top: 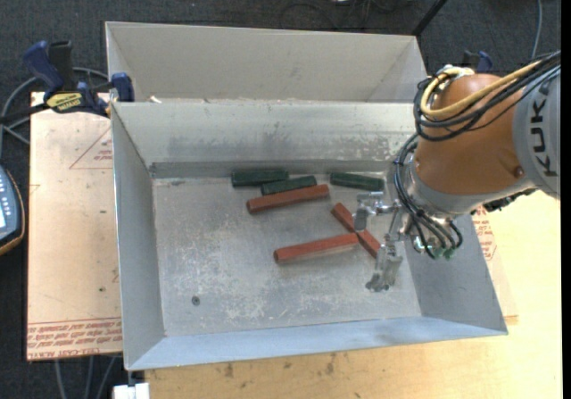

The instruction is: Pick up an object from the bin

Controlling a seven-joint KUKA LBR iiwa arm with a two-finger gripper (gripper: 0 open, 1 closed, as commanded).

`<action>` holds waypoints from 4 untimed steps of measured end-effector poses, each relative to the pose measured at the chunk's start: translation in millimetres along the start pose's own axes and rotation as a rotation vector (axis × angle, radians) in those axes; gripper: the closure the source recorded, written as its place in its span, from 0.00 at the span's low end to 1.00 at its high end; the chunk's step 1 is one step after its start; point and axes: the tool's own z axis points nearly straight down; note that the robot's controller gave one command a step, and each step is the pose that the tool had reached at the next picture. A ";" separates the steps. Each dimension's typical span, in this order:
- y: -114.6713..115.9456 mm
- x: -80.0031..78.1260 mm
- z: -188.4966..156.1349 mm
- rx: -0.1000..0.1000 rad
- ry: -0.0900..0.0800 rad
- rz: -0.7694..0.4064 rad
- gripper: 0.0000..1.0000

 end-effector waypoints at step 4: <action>-33.9 -115.9 -100.2 0.006 -0.020 -0.435 1.00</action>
Offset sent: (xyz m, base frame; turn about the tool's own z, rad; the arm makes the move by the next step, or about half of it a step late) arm 0.0708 0.0025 -0.1212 -0.0161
